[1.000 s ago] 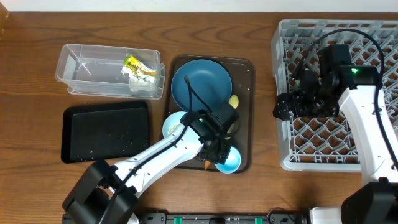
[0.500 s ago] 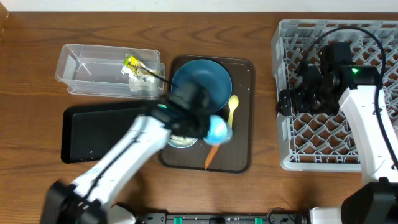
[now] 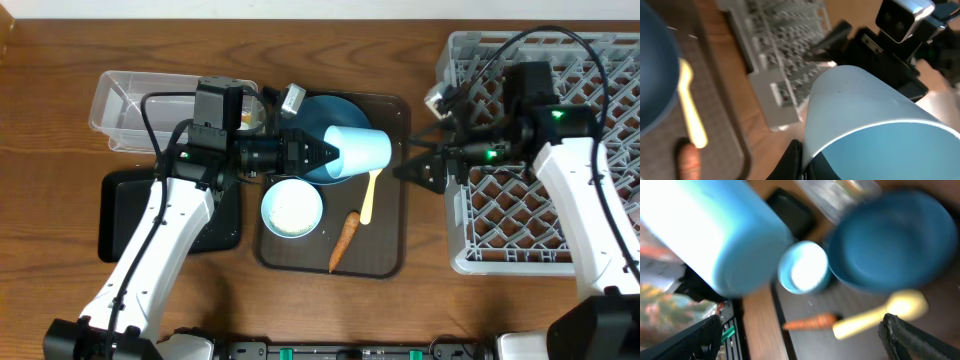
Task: Sort waste into correct bins and load items into the dishwasher rack
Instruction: 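Grasp and lift the light-blue cup with the left gripper toward the right, then grasp the light-blue cup with the right gripper and release the left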
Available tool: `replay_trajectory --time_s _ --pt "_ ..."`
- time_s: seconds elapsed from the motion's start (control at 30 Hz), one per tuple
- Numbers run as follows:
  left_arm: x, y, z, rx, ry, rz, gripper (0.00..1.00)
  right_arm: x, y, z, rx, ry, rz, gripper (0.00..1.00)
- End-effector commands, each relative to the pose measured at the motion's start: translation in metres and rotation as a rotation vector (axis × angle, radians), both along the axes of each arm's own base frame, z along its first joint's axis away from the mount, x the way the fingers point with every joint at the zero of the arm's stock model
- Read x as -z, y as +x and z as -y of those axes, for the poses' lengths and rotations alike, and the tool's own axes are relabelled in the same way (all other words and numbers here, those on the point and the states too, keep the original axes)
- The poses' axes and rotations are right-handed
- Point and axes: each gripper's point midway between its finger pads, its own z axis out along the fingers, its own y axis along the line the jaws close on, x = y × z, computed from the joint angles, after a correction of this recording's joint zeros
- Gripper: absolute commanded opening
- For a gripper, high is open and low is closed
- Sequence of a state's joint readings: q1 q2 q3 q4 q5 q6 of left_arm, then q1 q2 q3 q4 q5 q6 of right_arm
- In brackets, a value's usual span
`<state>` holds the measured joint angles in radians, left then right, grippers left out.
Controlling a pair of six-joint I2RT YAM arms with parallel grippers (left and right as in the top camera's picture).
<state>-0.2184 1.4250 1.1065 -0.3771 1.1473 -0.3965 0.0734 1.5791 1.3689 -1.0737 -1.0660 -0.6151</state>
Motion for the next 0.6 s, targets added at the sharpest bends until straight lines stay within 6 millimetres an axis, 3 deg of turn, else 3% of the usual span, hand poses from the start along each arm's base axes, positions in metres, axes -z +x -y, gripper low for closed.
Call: replay_trajectory --time_s 0.0,0.23,0.43,0.57 --pt "-0.016 -0.008 0.005 0.068 -0.074 -0.009 0.07 -0.039 -0.015 -0.026 -0.165 0.172 0.207 0.99" --pt "-0.023 -0.009 0.007 0.085 -0.107 -0.010 0.07 -0.066 -0.017 -0.041 -0.250 0.309 0.336 0.99" --pt "-0.035 -0.003 0.009 0.081 -0.141 0.014 0.07 -0.071 -0.023 -0.050 -0.289 0.339 0.357 0.98" --pt "-0.035 -0.003 0.009 0.081 -0.141 0.015 0.07 -0.087 -0.032 -0.053 -0.347 0.438 0.416 0.96"
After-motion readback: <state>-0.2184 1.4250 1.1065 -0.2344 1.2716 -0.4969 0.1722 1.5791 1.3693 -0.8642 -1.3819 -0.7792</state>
